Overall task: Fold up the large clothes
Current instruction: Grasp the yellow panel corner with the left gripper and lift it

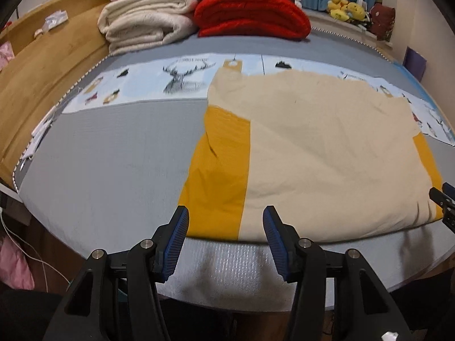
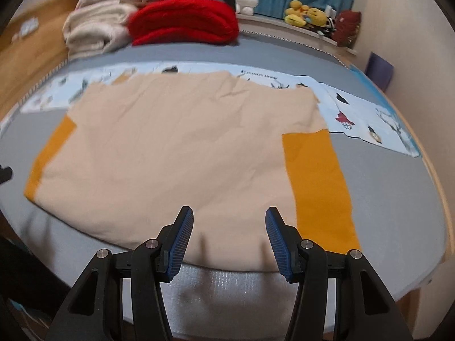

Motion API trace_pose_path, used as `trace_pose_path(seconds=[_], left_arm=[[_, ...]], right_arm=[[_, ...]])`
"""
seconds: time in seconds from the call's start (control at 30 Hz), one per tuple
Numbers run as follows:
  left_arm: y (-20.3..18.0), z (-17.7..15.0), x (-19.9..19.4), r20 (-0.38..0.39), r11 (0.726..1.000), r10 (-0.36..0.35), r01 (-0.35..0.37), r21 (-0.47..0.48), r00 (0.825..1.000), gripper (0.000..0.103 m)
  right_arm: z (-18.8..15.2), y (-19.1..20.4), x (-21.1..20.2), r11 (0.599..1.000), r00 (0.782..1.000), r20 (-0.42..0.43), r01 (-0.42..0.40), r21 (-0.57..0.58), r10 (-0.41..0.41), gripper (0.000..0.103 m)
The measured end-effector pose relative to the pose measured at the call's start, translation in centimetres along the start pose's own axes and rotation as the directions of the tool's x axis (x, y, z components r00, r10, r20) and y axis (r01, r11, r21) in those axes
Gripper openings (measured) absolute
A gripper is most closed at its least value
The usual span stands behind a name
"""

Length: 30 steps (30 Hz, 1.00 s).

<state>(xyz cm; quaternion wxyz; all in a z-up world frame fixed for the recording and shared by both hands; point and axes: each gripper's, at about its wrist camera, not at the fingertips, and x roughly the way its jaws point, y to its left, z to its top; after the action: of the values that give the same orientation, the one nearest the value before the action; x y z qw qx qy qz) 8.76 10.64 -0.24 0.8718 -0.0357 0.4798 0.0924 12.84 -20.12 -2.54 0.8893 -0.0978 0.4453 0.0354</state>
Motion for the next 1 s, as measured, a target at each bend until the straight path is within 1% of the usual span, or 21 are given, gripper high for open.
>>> trace_pose_path(seconds=[0.1, 0.13, 0.17, 0.2, 0.23, 0.33, 0.37, 0.4, 0.47, 0.5, 0.53, 0.57, 0.6, 0.7, 0.73, 0.77, 0.8, 0.83, 0.93, 1.0], left_arm=[[0.8, -0.5, 1.1, -0.03, 0.998, -0.045, 0.043, -0.049, 0.999, 0.044], [1.0, -0.7, 1.5, -0.041, 0.996, -0.06, 0.058, -0.067, 0.997, 0.041], [1.4, -0.8, 2.1, -0.059, 0.992, -0.085, 0.079, -0.094, 0.995, 0.041], [1.8, -1.0, 2.7, -0.079, 0.988, -0.11, 0.1, -0.122, 0.991, 0.041], [2.1, -1.2, 3.2, -0.094, 0.984, -0.125, 0.111, -0.14, 0.988, 0.041], [3.0, -1.8, 4.8, -0.151, 0.965, -0.185, 0.15, -0.216, 0.971, 0.043], [3.3, -2.0, 5.4, -0.166, 0.953, -0.218, 0.173, -0.248, 0.962, 0.043], [3.5, -2.2, 5.8, -0.174, 0.944, -0.238, 0.186, -0.272, 0.955, 0.043], [4.0, -2.4, 6.5, -0.191, 0.924, -0.271, 0.199, -0.327, 0.943, 0.044], [4.3, -2.5, 6.8, -0.193, 0.909, -0.292, 0.209, -0.36, 0.937, 0.047], [4.7, -2.7, 7.2, -0.193, 0.888, -0.321, 0.224, -0.401, 0.927, 0.052], [5.0, -2.8, 7.6, -0.194, 0.864, -0.351, 0.237, -0.444, 0.916, 0.055], [5.3, -3.1, 8.0, -0.197, 0.845, -0.372, 0.244, -0.475, 0.907, 0.061], [6.3, -3.7, 9.5, -0.184, 0.767, -0.448, 0.27, -0.582, 0.875, 0.063], [6.5, -3.7, 9.7, -0.18, 0.754, -0.458, 0.273, -0.597, 0.87, 0.063], [6.8, -3.6, 10.1, -0.164, 0.733, -0.47, 0.28, -0.62, 0.867, 0.063], [7.0, -3.5, 10.4, -0.137, 0.713, -0.476, 0.29, -0.638, 0.869, 0.062], [7.1, -3.4, 10.5, -0.121, 0.704, -0.478, 0.296, -0.646, 0.87, 0.061], [7.2, -3.0, 11.3, -0.053, 0.663, -0.482, 0.324, -0.675, 0.875, 0.061], [7.4, -3.0, 11.7, 0.002, 0.632, -0.476, 0.344, -0.695, 0.879, 0.06]], right_arm=[[-0.3, 1.0, 1.5, 1.0, 1.0, -0.03, -0.004, 0.008, 0.004, 0.054], [-0.4, 1.3, 2.3, 1.0, 0.998, -0.054, 0.009, -0.001, -0.009, 0.054], [-1.0, 1.8, 4.0, 0.999, 0.992, -0.124, 0.029, -0.024, -0.032, 0.054], [-1.7, 2.1, 5.5, 0.999, 0.98, -0.195, 0.03, -0.04, -0.037, 0.054], [-2.2, 2.2, 6.2, 0.999, 0.972, -0.231, 0.035, -0.041, -0.044, 0.054], [-1.8, 1.7, 5.8, 0.999, 0.974, -0.224, 0.049, 0.008, -0.046, 0.054], [-1.4, 1.5, 5.0, 0.999, 0.98, -0.196, 0.042, 0.021, -0.037, 0.054], [-0.9, 1.4, 4.1, 0.999, 0.988, -0.15, 0.028, 0.029, -0.024, 0.054], [-0.5, 1.4, 3.4, 1.0, 0.994, -0.107, 0.019, 0.023, -0.016, 0.054], [-0.6, 1.6, 3.8, 1.0, 0.992, -0.122, 0.012, 0.012, -0.011, 0.054], [-0.8, 1.6, 4.4, 1.0, 0.989, -0.146, 0.008, 0.005, -0.008, 0.054], [-1.3, 1.6, 5.4, 1.0, 0.982, -0.191, 0.012, 0.005, -0.011, 0.054], [-1.4, 1.4, 6.0, 1.0, 0.977, -0.213, 0.014, 0.016, -0.011, 0.054], [-1.4, 1.0, 6.4, 0.999, 0.973, -0.23, 0.001, 0.036, 0.008, 0.054], [-1.3, 1.0, 6.4, 1.0, 0.972, -0.233, -0.002, 0.025, 0.008, 0.054], [-1.3, 1.0, 6.4, 1.0, 0.972, -0.235, -0.005, 0.016, 0.009, 0.054], [-1.3, 0.9, 6.4, 1.0, 0.971, -0.237, -0.008, 0.016, 0.012, 0.054], [-1.3, 0.8, 6.4, 1.0, 0.97, -0.241, -0.013, 0.02, 0.017, 0.054], [-1.3, 0.4, 6.3, 0.999, 0.968, -0.248, -0.023, 0.026, 0.028, 0.054], [-1.3, 0.5, 6.4, 0.999, 0.968, -0.25, -0.026, 0.03, 0.033, 0.054]])
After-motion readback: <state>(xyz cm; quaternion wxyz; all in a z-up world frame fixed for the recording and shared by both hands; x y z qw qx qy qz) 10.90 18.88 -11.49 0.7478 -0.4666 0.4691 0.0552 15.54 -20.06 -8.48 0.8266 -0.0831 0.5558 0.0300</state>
